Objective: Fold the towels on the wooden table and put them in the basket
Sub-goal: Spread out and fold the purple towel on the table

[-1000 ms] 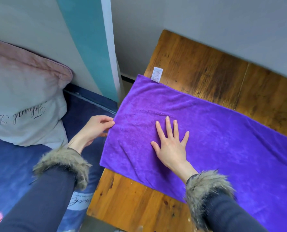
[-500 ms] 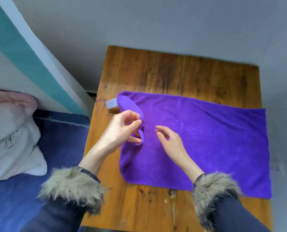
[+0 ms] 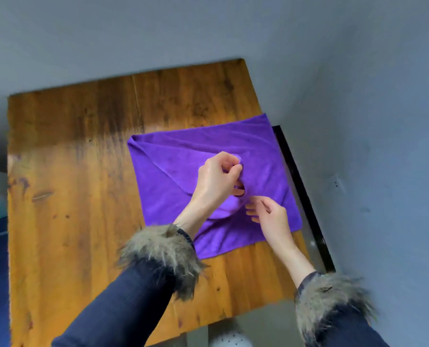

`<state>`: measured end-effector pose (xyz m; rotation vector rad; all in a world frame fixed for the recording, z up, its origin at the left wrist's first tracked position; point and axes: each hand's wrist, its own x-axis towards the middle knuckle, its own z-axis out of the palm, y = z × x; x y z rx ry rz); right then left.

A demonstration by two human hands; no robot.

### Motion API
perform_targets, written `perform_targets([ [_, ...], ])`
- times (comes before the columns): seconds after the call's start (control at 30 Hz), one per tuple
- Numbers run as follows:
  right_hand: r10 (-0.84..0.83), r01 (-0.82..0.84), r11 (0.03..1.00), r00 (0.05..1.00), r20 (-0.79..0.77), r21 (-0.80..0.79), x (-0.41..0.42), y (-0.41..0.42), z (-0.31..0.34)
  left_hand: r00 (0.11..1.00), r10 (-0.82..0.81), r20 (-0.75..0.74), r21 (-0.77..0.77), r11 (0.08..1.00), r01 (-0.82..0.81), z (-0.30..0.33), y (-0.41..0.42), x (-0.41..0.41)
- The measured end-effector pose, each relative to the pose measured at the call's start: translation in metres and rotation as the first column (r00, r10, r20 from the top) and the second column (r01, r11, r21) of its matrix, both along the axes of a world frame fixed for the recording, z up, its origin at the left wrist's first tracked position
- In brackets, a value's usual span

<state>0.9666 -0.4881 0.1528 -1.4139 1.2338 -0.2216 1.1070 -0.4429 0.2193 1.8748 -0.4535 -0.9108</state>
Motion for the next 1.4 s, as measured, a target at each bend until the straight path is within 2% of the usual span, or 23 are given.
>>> perform_targets([
  [0.07,-0.031,0.031,0.999,0.999,-0.023,0.015,-0.017,-0.01,-0.007,0.996,-0.094,-0.008,0.087,0.992,0.094,-0.023,-0.018,-0.016],
  [0.17,-0.022,0.025,0.999,0.998,-0.059,0.046,-0.037,-0.019,-0.019,0.945,-0.297,0.138,0.245,0.935,0.258,-0.051,-0.02,-0.028],
  [0.23,-0.003,0.009,0.997,0.997,-0.071,0.078,-0.044,-0.021,-0.024,0.941,-0.255,0.224,0.294,0.938,0.184,-0.062,-0.006,-0.028],
  [0.33,0.029,-0.021,0.997,0.995,-0.094,0.078,-0.049,-0.021,-0.028,0.946,-0.103,0.308,0.423,0.905,-0.039,-0.078,0.028,-0.024],
  [0.4,0.061,-0.055,0.998,0.987,-0.149,0.042,-0.05,-0.021,-0.032,0.963,-0.102,0.248,0.558,0.828,-0.056,-0.088,0.046,-0.022],
  [0.47,0.074,-0.07,0.997,0.979,-0.191,0.029,-0.051,-0.022,-0.036,0.98,-0.115,0.159,0.625,0.78,-0.01,-0.092,0.051,-0.024],
  [0.6,0.077,-0.068,0.996,0.978,-0.193,0.049,-0.052,-0.025,-0.041,0.985,-0.14,0.105,0.589,0.806,0.052,-0.093,0.033,-0.037],
  [0.73,-0.039,0.051,0.995,0.991,-0.132,0.082,-0.053,-0.031,-0.039,0.948,-0.287,0.135,0.569,0.806,0.163,-0.091,0.013,-0.056],
  [0.8,-0.168,0.18,0.973,0.982,-0.091,0.144,-0.053,-0.038,-0.036,0.863,-0.475,0.169,0.537,0.779,0.323,-0.086,0.011,-0.071],
  [0.87,-0.287,0.301,0.929,0.953,-0.094,0.215,-0.055,-0.045,-0.033,0.747,-0.648,0.148,0.493,0.703,0.512,-0.083,0.012,-0.085],
  [0.93,-0.327,0.35,0.906,0.936,-0.132,0.239,-0.06,-0.05,-0.033,0.68,-0.725,0.107,0.457,0.643,0.614,-0.085,0.015,-0.091],
  [0.97,-0.308,0.338,0.915,0.938,-0.157,0.22,-0.062,-0.05,-0.034,0.672,-0.731,0.122,0.451,0.644,0.618,-0.087,0.017,-0.09],
  [1.07,-0.185,0.214,0.968,0.961,-0.204,0.131,-0.064,-0.049,-0.038,0.721,-0.645,0.252,0.429,0.742,0.514,-0.093,0.019,-0.081],
  [1.13,-0.095,0.121,0.988,0.965,-0.245,0.095,-0.062,-0.048,-0.04,0.713,-0.619,0.33,0.451,0.766,0.457,-0.096,0.02,-0.073],
  [1.2,-0.013,0.031,0.998,0.951,-0.31,0.051,-0.059,-0.047,-0.04,0.637,-0.661,0.398,0.487,0.74,0.464,-0.099,0.02,-0.068],
  [1.3,0.02,-0.041,0.998,0.932,-0.361,-0.051,-0.06,-0.043,-0.041,0.487,-0.718,0.498,0.531,0.696,0.483,-0.105,0.021,-0.067],
  [1.4,-0.03,-0.072,0.973,0.903,-0.429,-0.219,-0.068,-0.042,-0.04,0.478,-0.702,0.528,0.547,0.711,0.442,-0.108,0.025,-0.071],
])
